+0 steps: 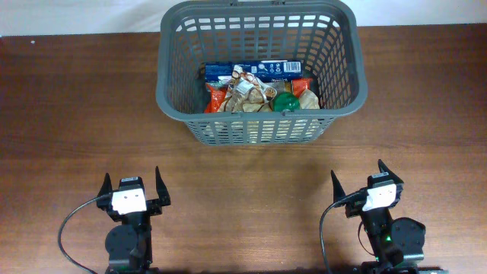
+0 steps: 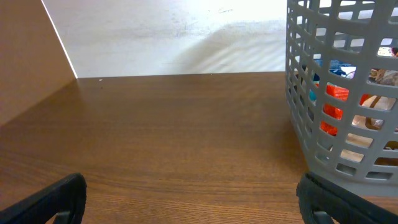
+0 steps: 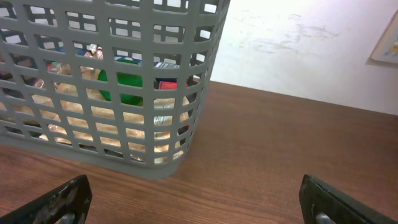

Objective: Pack container

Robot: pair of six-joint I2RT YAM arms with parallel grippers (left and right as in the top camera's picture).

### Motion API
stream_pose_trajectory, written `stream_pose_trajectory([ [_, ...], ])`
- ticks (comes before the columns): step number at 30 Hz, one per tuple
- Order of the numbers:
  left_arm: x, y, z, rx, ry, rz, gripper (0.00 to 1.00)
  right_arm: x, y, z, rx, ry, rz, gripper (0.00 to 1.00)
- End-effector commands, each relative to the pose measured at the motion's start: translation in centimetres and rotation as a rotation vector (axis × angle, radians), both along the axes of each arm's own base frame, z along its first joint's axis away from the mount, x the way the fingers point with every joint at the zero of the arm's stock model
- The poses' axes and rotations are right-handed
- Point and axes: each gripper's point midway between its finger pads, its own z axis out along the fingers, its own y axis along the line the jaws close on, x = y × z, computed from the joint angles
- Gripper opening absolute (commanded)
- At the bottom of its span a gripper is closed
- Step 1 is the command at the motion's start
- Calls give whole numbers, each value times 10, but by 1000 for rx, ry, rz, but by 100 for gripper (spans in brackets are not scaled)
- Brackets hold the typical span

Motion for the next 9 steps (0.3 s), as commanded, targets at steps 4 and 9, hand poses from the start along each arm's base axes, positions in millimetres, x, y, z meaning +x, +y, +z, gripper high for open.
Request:
stream_pose_trajectory([
  [4, 0, 0, -2, -1, 0, 3, 99, 0, 0, -2, 9, 3, 5, 99],
  [9, 0, 0, -2, -1, 0, 3, 99, 0, 0, -2, 9, 3, 5, 99],
])
